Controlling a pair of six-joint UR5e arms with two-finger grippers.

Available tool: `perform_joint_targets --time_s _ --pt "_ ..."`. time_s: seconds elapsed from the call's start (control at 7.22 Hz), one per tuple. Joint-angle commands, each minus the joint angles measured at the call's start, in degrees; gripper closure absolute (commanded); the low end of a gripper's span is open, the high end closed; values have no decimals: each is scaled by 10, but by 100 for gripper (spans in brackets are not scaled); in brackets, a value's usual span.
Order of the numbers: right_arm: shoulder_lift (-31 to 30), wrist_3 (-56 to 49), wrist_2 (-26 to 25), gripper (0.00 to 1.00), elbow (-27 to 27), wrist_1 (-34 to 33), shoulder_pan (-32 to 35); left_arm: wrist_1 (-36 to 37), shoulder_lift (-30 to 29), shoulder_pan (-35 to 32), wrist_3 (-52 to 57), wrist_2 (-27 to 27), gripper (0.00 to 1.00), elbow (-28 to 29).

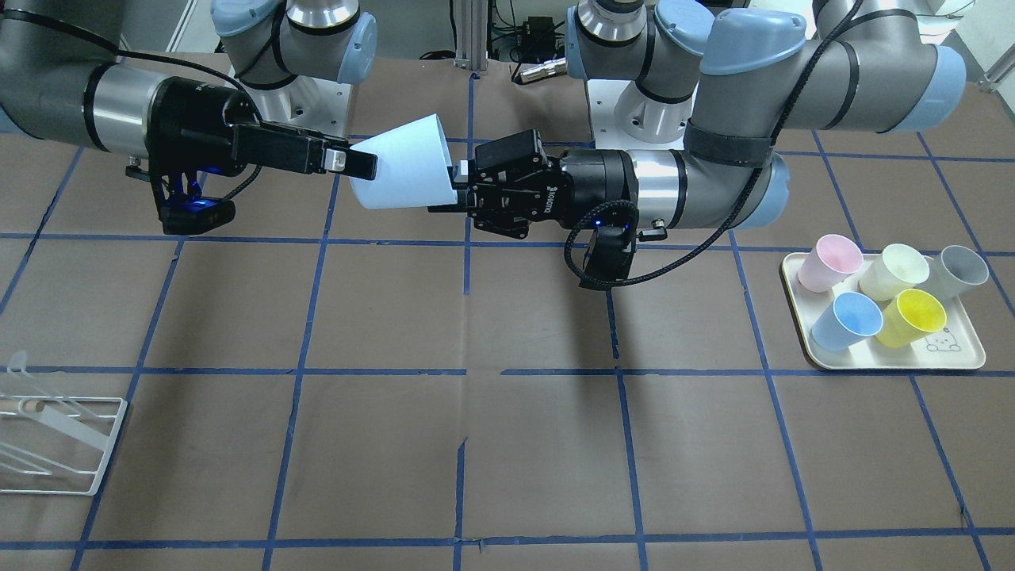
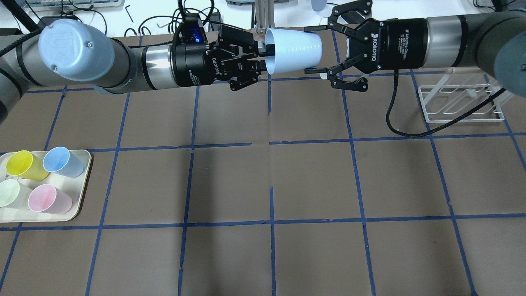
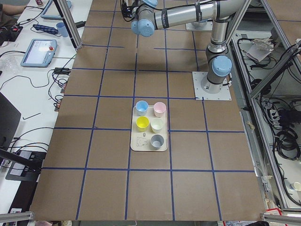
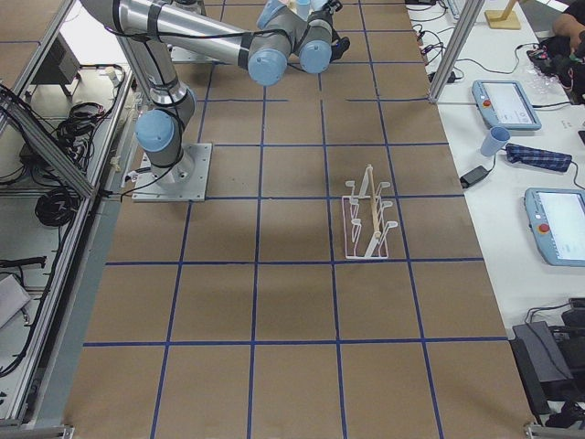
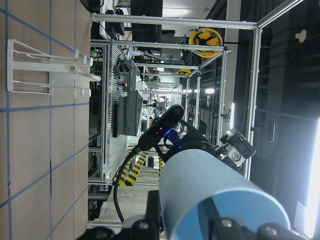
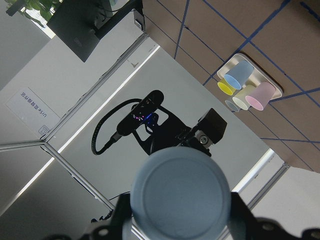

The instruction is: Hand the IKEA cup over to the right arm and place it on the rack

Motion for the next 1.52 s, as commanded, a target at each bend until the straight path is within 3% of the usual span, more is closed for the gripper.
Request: perform_joint_targets --time_s 0.0,0.28,0.55,0.69,0.97,1.11,1.25,1.39 --pt "1 0 -15 47 -8 -10 -1 -1 3 2 0 1 56 1" --pt "9 -3 -26 56 -13 -13 -8 -7 6 22 2 5 51 0" --pt "10 0 -94 60 -43 -24 -32 -8 15 31 1 24 51 1" --pt "9 -5 -157 64 -62 -25 -35 -9 18 35 1 24 50 1" --pt "2 -11 -358 66 -81 -101 -33 -9 18 77 -2 86 49 4" --pt "0 -24 -417 66 -82 -118 -33 -5 19 99 -4 138 49 7" --pt "-4 -62 -476 67 -83 -127 -33 4 18 105 -7 153 49 9" --pt "-6 -118 -567 67 -83 -150 -33 5 16 110 -7 161 46 15"
